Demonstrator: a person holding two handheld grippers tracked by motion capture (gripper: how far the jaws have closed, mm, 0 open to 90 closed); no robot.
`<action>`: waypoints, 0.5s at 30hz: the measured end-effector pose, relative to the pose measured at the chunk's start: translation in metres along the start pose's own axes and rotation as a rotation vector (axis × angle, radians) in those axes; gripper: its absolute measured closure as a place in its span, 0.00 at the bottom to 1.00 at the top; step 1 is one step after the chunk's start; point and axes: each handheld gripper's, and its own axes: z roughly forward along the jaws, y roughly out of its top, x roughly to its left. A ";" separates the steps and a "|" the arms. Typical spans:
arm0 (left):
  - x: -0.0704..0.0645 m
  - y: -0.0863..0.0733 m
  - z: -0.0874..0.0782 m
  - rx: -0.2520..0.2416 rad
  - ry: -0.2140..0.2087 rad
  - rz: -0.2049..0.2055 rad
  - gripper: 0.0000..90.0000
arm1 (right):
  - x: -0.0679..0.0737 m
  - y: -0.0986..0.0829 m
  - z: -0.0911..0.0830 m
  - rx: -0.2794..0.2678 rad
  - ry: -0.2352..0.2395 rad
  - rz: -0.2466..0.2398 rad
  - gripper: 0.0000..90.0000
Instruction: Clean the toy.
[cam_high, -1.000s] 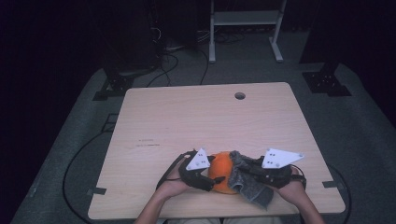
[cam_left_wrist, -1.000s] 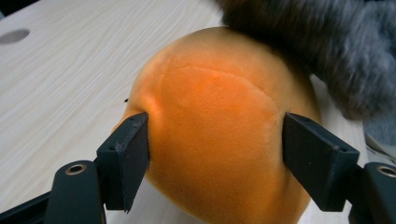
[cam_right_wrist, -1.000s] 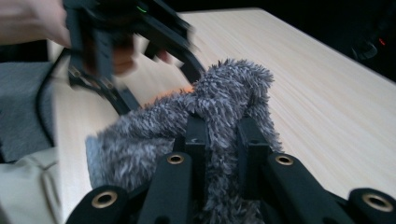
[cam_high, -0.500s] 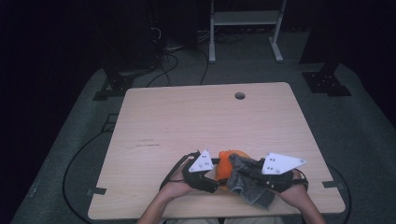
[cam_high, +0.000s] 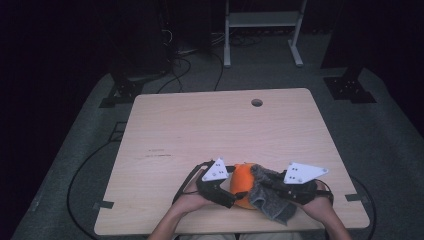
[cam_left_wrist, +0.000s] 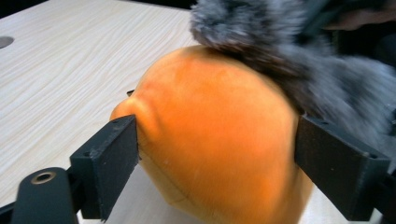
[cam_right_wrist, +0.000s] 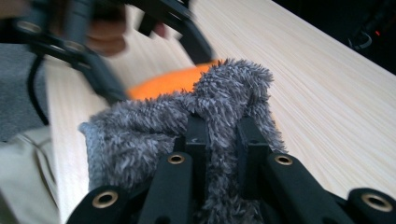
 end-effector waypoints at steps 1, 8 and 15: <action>0.000 -0.002 0.000 0.012 0.001 0.011 0.19 | 0.003 0.002 0.003 0.007 0.005 -0.021 0.86; 0.005 -0.013 -0.006 0.062 0.006 0.036 0.28 | -0.012 -0.013 0.003 0.028 -0.007 0.033 0.86; 0.014 -0.001 -0.004 0.041 0.051 -0.104 0.03 | -0.014 -0.022 0.002 0.022 -0.005 0.068 0.86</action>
